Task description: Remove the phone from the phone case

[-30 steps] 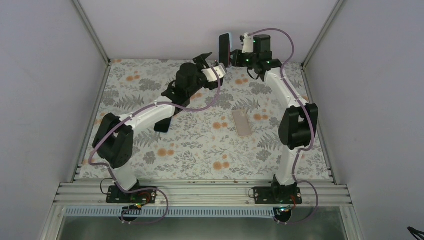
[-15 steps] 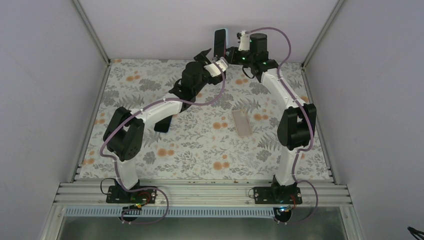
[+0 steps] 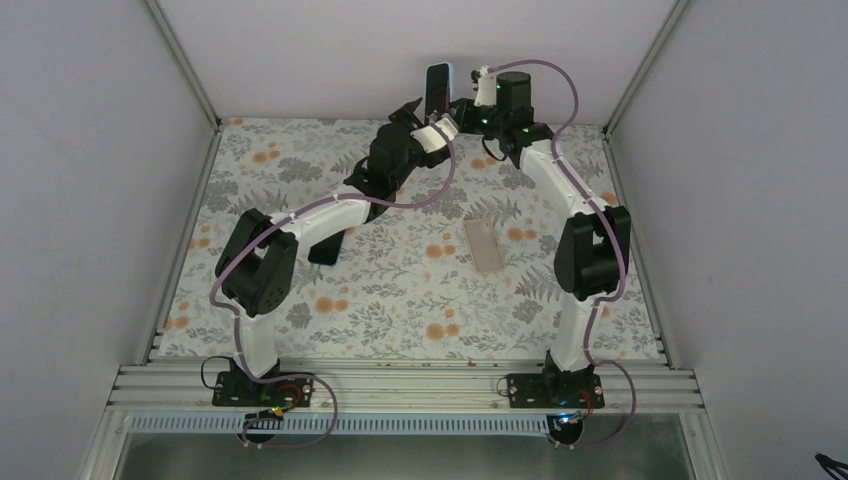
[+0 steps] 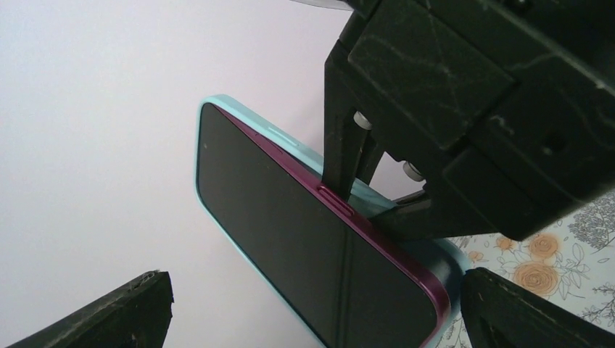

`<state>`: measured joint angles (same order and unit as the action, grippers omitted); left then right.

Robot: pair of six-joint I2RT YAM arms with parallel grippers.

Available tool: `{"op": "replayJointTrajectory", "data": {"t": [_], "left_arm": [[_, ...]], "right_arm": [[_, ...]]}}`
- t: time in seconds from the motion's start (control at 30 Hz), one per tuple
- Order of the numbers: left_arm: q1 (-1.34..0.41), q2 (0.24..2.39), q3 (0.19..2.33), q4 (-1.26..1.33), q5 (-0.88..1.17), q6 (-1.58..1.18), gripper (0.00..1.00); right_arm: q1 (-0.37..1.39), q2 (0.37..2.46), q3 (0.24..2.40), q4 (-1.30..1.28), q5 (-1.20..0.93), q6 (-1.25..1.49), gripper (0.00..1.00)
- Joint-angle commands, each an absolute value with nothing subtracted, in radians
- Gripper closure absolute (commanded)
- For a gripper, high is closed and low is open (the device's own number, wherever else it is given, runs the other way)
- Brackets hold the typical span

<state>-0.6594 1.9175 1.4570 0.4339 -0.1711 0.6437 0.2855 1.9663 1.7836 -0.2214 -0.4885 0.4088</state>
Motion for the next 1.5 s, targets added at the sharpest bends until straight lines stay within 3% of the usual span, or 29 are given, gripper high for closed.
{"op": "replayJointTrajectory", "data": {"t": [0.0,0.33,0.47,0.87,0.93,1.03,1.17,1.23,1.47], "left_arm": [[-0.663,1.914,1.450,0.496,-0.208,0.652,0.02],[-0.653,1.958,1.475,0.521,-0.274,0.703,0.06],[-0.633,1.962,1.462,0.563,-0.327,0.723,0.25],[-0.549,1.927,1.346,0.682,-0.431,0.695,0.28],[-0.537,1.919,1.337,0.687,-0.421,0.678,0.33],[-0.527,1.926,1.349,0.693,-0.411,0.662,0.48],[-0.522,1.946,1.380,0.653,-0.358,0.643,0.53],[-0.522,1.958,1.404,0.631,-0.349,0.624,0.65],[-0.519,2.017,1.459,0.640,-0.343,0.645,0.66]], "right_arm": [[0.298,1.907,1.788,-0.129,-0.532,0.427,0.96],[0.317,1.881,1.772,-0.141,-0.552,0.419,0.96],[0.316,1.857,1.748,-0.152,-0.553,0.414,0.96],[0.316,1.817,1.754,-0.179,-0.585,0.418,0.96],[0.316,1.811,1.735,-0.177,-0.590,0.418,0.96],[0.316,1.811,1.715,-0.173,-0.603,0.428,0.96],[0.319,1.817,1.706,-0.163,-0.643,0.453,0.96],[0.323,1.818,1.708,-0.164,-0.654,0.454,0.96],[0.359,1.816,1.698,-0.202,-0.650,0.413,0.97]]}}
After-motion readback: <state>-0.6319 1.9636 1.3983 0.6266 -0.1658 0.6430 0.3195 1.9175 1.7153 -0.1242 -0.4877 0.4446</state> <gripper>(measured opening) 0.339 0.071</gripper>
